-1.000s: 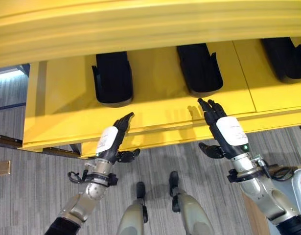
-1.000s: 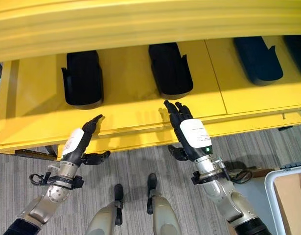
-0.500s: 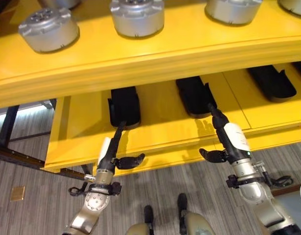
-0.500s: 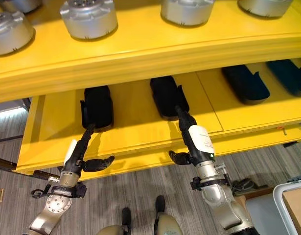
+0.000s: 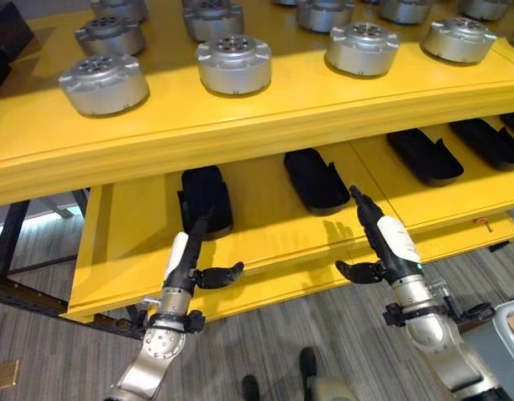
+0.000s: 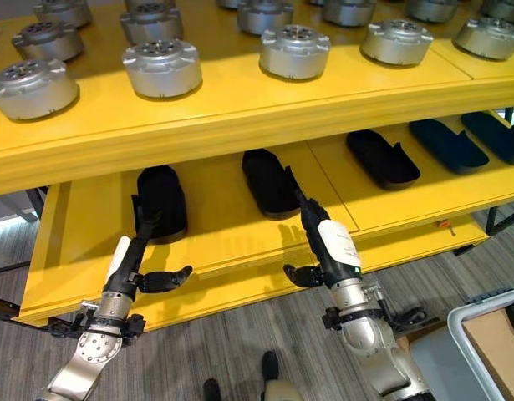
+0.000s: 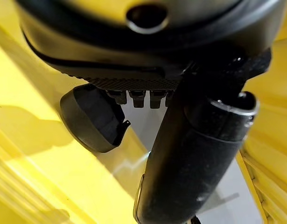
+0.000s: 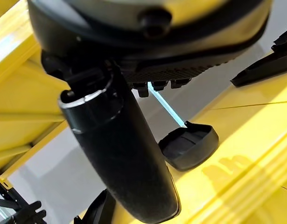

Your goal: Move parts from the plastic box to the shelf.

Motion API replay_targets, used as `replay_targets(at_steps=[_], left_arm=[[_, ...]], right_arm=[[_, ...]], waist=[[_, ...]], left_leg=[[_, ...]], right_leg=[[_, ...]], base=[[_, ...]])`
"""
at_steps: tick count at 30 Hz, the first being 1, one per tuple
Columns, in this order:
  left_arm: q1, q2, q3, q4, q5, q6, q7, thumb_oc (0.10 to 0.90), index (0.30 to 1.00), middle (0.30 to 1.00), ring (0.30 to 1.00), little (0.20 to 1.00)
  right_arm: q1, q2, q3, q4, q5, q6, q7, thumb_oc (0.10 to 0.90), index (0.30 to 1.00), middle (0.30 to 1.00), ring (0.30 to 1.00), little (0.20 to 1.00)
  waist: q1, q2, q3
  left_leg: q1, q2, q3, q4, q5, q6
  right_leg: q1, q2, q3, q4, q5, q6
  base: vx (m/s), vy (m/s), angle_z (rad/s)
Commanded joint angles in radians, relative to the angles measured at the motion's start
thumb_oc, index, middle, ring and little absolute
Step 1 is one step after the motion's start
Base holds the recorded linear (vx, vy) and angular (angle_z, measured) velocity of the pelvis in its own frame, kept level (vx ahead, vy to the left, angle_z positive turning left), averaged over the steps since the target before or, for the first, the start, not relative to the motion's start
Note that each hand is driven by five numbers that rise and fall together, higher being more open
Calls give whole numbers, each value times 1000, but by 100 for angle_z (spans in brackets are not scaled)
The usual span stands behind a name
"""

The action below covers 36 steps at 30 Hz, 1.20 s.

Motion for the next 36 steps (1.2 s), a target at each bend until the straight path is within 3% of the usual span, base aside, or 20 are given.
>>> replay_targets(at_steps=[1,2,3,5,7,8,9,11,12,14,18,25,27,31,32,33,34,35,36], left_arm=[[-78,39,30,-38,25,-62,72,900,1000,1000,1000,1000],[-82,39,38,-35,18,-59,84,900,1000,1000,1000,1000],[-90,43,45,-32,18,-55,92,900,1000,1000,1000,1000],[-96,46,58,-29,20,-50,108,900,1000,1000,1000,1000],[-91,46,57,-25,18,-50,104,900,1000,1000,1000,1000],[-84,46,56,-24,17,-51,100,900,1000,1000,1000,1000],[-77,49,54,-14,17,-47,90,900,1000,1000,1000,1000],[-65,52,63,-15,10,-45,91,900,1000,1000,1000,1000],[-39,49,83,-11,6,-49,87,900,1000,1000,1000,1000],[-23,45,96,-6,4,-47,84,900,1000,1000,1000,1000],[-2,33,109,-9,-18,-52,75,900,1000,1000,1000,1000],[-2,2,81,-13,-22,-52,32,900,1000,1000,1000,1000],[-16,-8,63,-16,-22,-53,23,900,1000,1000,1000,1000],[-34,-22,44,-12,-9,-51,19,900,1000,1000,1000,1000],[-40,-29,43,-8,-7,-50,22,900,1000,1000,1000,1000],[-50,-44,41,-1,-26,-52,31,900,1000,1000,1000,1000],[-50,-44,41,-1,-26,-52,31,900,1000,1000,1000,1000],[-54,-52,40,-7,-37,-51,34,900,1000,1000,1000,1000],[-45,-51,45,-14,-34,-53,33,900,1000,1000,1000,1000]], right_arm=[[-73,22,-33,-74,21,-49,-49,900,1000,1000,1000,1000],[-85,27,-28,-80,18,-50,-55,900,1000,1000,1000,1000],[-102,30,-19,-79,15,-48,-58,900,1000,1000,1000,1000],[-151,30,17,-72,-2,-47,-67,900,1000,1000,1000,1000],[-167,28,29,-63,-11,-43,-65,900,1000,1000,1000,1000],[-175,30,34,-60,-15,-40,-60,900,1000,1000,1000,1000],[-178,28,23,-61,-22,-34,-55,900,1000,1000,1000,1000],[-190,28,20,-68,-21,-32,-61,900,1000,1000,1000,1000],[-174,34,15,-66,-9,-37,-60,900,1000,1000,1000,1000],[-170,27,10,-71,1,-41,-50,900,1000,1000,1000,1000],[-120,5,-22,-93,25,-53,-36,900,1000,1000,1000,1000],[-26,-7,-81,-117,68,-74,-37,900,1000,1000,1000,1000],[-1,-19,-94,-130,69,-81,-39,900,1000,1000,1000,1000],[45,-38,-128,-142,50,-88,-54,900,1000,1000,1000,1000],[50,-40,-135,-144,55,-90,-57,900,1000,1000,1000,1000],[53,-54,-148,-140,56,-91,-62,900,1000,1000,1000,1000],[53,-54,-148,-140,56,-91,-62,900,1000,1000,1000,1000],[37,-53,-144,-128,55,-88,-67,900,1000,1000,1000,1000],[33,-55,-146,-123,54,-89,-65,900,1000,1000,1000,1000]], waist=[[3,-52,-70],[13,-50,-50],[37,-46,-30],[93,-25,-6],[94,-21,2],[93,-25,4],[91,-37,-2],[106,-54,-13],[111,-70,-35],[102,-73,-51],[76,-55,-64],[5,10,-86],[-27,31,-88],[-61,45,-81],[-61,43,-71],[-50,36,-45],[-51,37,-45],[-17,20,-29],[-13,12,-30]], left_leg=[[-57,-12,-16,63,-74,19],[-58,-5,-3,68,-78,22],[-68,7,23,76,-77,23],[-90,44,85,104,-73,18],[-91,59,98,116,-78,14],[-90,69,109,126,-80,10],[-104,89,117,149,-80,0],[-125,102,141,177,-84,-11],[-128,131,160,192,-76,-31],[-123,172,164,194,-55,-57],[-108,233,172,186,-23,-92],[-34,334,212,108,74,-157],[-12,370,231,84,115,-174],[-6,416,233,100,165,-194],[-14,416,206,140,162,-187],[-72,383,100,271,165,-165],[-75,383,98,274,163,-165],[-138,258,-39,307,123,-121],[-167,196,-69,300,70,-97]], right_leg=[[-32,-143,52,64,-8,139],[-59,-143,25,100,-11,144],[-79,-167,-55,147,-19,141],[-48,-283,-301,240,-54,110],[-25,-316,-328,262,-61,101],[-21,-327,-313,270,-50,102],[-11,-340,-250,266,-24,116],[36,-353,-261,207,-4,133],[78,-309,-267,121,-38,144],[83,-262,-244,89,-55,146],[104,-198,-243,57,-96,121],[143,-73,-207,17,-154,72],[129,-31,-177,37,-176,49],[118,28,-130,43,-194,13],[116,39,-113,46,-199,2],[117,51,-82,44,-193,-17],[116,52,-84,44,-193,-17],[116,55,-39,27,-185,-29],[119,55,-19,17,-181,-26]], base=[[-171,63,-22],[-223,36,-40],[-218,19,-70],[-200,16,-122],[-95,-58,-115],[-114,-224,-57],[-118,-282,-46],[-102,-311,-58],[-14,-334,-73],[18,-344,-61],[-1,-195,-53],[20,-177,-30],[28,-173,-35],[18,-226,-31],[-13,-250,-46],[-22,-182,-76],[-32,-200,-103],[34,-111,-74],[85,-130,-47]])
